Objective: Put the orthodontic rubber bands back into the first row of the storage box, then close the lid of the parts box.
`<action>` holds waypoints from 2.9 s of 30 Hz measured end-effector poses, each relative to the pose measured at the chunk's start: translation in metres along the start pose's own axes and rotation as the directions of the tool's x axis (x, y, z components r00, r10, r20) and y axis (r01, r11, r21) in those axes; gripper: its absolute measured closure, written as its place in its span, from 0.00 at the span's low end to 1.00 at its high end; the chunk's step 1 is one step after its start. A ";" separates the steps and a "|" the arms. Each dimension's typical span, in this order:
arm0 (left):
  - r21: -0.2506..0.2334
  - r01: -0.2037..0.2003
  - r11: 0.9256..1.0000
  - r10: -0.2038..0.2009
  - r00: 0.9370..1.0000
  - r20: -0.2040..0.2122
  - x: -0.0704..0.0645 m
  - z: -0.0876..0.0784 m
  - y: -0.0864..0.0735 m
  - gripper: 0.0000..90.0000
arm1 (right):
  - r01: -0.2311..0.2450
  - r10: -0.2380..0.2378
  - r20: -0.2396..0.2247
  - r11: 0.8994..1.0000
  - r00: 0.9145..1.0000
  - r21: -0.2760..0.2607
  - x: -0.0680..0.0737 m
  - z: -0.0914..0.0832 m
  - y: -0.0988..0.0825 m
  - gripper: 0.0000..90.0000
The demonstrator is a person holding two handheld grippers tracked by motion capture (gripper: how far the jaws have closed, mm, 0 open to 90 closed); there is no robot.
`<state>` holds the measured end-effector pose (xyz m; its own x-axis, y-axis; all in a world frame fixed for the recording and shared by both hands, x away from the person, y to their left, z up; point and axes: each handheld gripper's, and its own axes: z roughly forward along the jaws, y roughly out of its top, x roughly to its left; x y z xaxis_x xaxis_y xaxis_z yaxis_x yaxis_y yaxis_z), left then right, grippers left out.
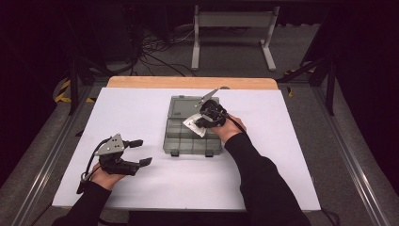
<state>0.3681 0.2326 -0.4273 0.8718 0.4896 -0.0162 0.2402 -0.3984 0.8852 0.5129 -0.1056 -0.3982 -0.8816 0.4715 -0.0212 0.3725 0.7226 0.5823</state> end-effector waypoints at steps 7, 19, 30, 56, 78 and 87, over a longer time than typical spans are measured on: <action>0.001 0.005 1.000 -0.005 1.000 0.003 -0.001 0.000 0.000 0.26 | -0.005 0.005 -0.012 1.000 1.000 0.002 -0.001 0.005 0.000 0.93; -0.001 0.005 1.000 -0.005 1.000 0.001 0.000 0.000 0.000 0.26 | 0.001 0.000 -0.023 0.999 1.000 0.051 0.002 0.020 -0.001 0.93; -0.001 0.006 1.000 -0.006 1.000 0.000 0.000 0.000 0.000 0.26 | -0.002 0.004 -0.022 0.997 1.000 0.079 0.001 0.028 -0.004 0.92; 0.003 0.004 1.000 -0.004 1.000 0.010 0.002 0.002 0.001 0.27 | -0.017 0.018 -0.003 0.999 1.000 0.032 0.002 0.012 -0.006 0.81; 0.009 0.018 1.000 -0.017 0.999 -0.031 0.008 0.010 0.025 0.99 | -0.060 0.063 0.040 0.995 0.997 -0.085 0.006 -0.051 -0.027 1.00; 0.069 0.031 0.997 -0.028 0.999 -0.035 0.016 0.021 0.039 0.99 | -0.075 0.080 0.065 0.994 0.995 -0.083 -0.002 -0.064 -0.036 1.00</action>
<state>0.4000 0.2087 -0.4029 0.8492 0.5275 -0.0251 0.2960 -0.4360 0.8499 0.4823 -0.1648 -0.3669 -0.8282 0.5598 -0.0269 0.4122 0.6411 0.6474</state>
